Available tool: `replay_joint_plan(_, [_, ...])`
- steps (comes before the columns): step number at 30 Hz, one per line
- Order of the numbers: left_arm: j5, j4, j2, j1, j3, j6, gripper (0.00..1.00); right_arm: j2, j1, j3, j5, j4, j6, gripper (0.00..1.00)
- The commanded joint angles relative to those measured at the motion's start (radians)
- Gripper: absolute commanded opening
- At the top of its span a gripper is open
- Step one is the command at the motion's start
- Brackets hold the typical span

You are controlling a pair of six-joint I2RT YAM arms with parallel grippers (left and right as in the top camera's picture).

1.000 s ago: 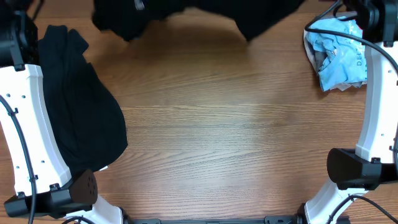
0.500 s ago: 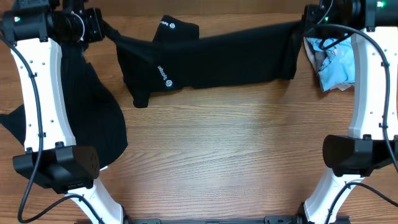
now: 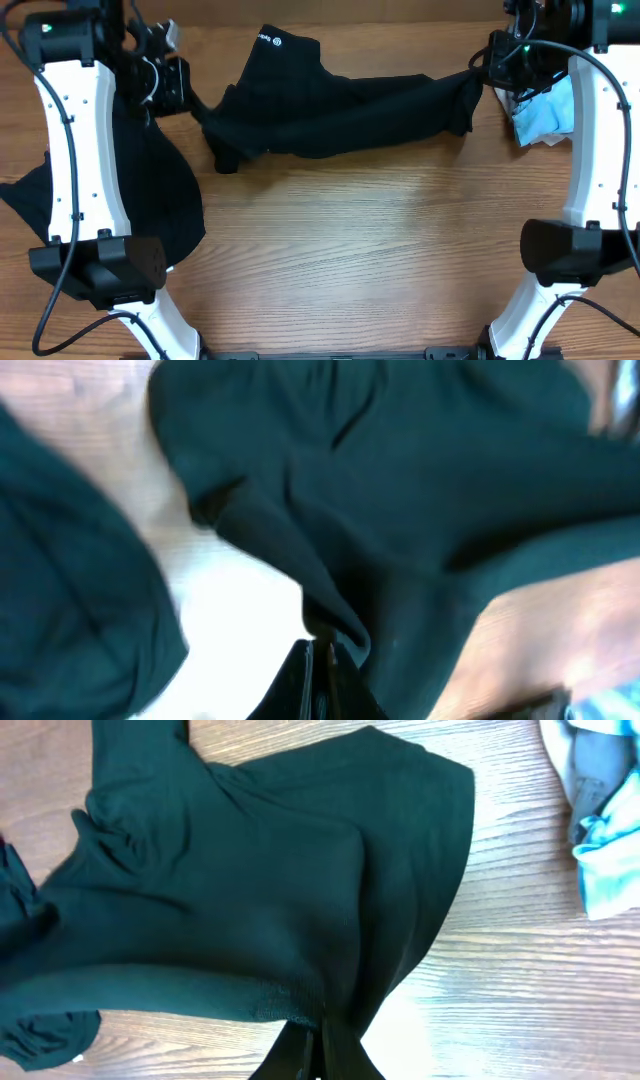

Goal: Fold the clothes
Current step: 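Lower the stretched shirt onto the table center with both grippers, then pull the shirt's bottom corners outward with both grippers to flatten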

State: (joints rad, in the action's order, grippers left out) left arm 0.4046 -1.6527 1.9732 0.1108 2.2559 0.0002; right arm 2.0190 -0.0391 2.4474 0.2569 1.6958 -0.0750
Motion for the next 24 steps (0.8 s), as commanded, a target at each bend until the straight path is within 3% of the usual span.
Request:
replay_joint_plan(1, [-0.088, -0.037, -0.034, 0.0, 0.0, 0.023, 0.04, -0.151, -0.008, -0.026, -0.07, -0.002, -0.061, 0.04])
replay_joint_plan(12, [-0.1, -0.03, -0.137, -0.023, -0.334, 0.023, 0.04, -0.452, -0.008, -0.638, -0.142, -0.004, -0.16, 0.04])
replay_joint_plan(24, [-0.094, 0.106, -0.309, -0.079, -0.745, -0.008, 0.04, -0.736, -0.008, -1.012, -0.17, -0.005, -0.323, 0.04])
